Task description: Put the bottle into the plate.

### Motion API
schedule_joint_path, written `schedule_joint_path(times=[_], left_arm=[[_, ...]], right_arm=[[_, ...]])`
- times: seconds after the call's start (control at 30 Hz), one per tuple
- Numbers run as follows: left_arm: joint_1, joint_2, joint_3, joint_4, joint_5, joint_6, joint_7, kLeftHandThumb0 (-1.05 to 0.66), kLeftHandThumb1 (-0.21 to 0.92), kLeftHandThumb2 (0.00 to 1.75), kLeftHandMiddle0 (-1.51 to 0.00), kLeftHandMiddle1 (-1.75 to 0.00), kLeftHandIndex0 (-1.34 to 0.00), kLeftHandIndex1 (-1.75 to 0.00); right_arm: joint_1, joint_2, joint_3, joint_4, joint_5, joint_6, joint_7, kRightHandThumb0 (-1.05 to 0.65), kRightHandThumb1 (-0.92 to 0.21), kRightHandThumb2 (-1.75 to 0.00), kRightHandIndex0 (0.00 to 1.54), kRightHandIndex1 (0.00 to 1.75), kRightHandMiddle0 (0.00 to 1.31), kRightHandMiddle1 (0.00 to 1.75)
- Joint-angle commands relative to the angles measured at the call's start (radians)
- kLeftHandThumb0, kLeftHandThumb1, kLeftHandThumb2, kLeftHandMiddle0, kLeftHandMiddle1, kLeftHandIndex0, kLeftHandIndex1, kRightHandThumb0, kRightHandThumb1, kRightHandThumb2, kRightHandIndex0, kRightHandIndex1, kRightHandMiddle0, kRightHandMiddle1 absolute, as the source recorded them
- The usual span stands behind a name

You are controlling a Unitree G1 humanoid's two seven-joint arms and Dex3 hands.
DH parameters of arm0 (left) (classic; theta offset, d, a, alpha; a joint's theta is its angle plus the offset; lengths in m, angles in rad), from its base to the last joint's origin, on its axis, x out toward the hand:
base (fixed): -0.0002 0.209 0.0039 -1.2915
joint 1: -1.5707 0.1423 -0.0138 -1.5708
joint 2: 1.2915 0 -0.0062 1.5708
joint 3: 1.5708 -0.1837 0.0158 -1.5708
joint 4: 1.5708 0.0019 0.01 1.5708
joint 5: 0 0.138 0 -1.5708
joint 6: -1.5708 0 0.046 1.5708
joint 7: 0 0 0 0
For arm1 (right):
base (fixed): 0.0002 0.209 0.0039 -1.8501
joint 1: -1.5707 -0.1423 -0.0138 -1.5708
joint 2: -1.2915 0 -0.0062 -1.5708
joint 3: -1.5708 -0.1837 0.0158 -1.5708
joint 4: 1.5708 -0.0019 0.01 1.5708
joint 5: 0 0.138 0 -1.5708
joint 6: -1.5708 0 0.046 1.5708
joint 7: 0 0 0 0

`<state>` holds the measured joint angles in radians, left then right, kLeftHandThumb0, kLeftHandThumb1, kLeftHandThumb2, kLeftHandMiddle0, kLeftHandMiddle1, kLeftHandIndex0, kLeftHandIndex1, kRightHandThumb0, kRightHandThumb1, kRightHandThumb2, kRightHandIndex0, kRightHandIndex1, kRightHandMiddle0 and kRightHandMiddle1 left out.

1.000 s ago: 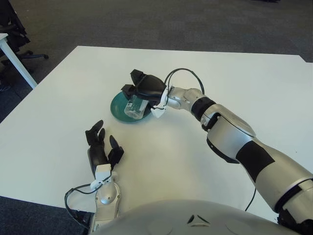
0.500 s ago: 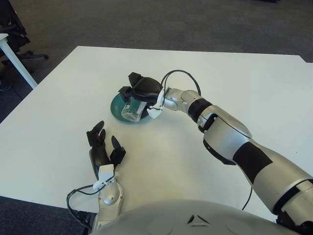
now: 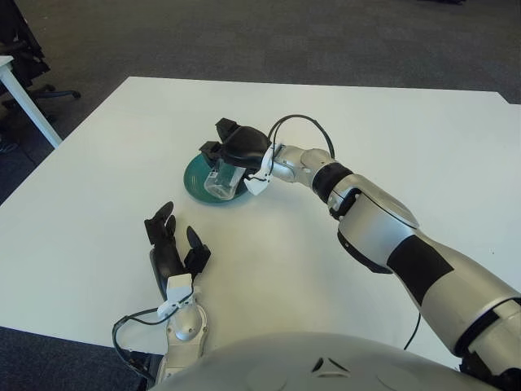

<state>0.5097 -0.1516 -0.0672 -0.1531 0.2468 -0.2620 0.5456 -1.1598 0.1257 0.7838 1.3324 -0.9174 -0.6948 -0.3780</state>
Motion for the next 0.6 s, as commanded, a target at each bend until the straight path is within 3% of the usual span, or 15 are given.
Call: schedule_joint_path(times=[0.0,0.57], left_arm=[[-0.004,-0.064,-0.016,0.019,-0.005,0.019,0.01,-0.81,0.92,0.88,-0.48,-0.33,-0.08,-1.03],[0.005,-0.048,-0.005,0.02,-0.03,0.002,0.011,-0.8,0.92,0.87,-0.47,-0.33,-0.08,-1.04]], right_arm=[[-0.026,0.001,0.003,0.007,0.0,0.005,0.007,-0.48,-0.71,-0.86,1.12,1.75,0.91,1.75],[-0.009,-0.008,0.025,0.012,-0.011,0.007,-0.003,-0.47,-0.66,-0.91,1.17,1.75,0.95,1.75]])
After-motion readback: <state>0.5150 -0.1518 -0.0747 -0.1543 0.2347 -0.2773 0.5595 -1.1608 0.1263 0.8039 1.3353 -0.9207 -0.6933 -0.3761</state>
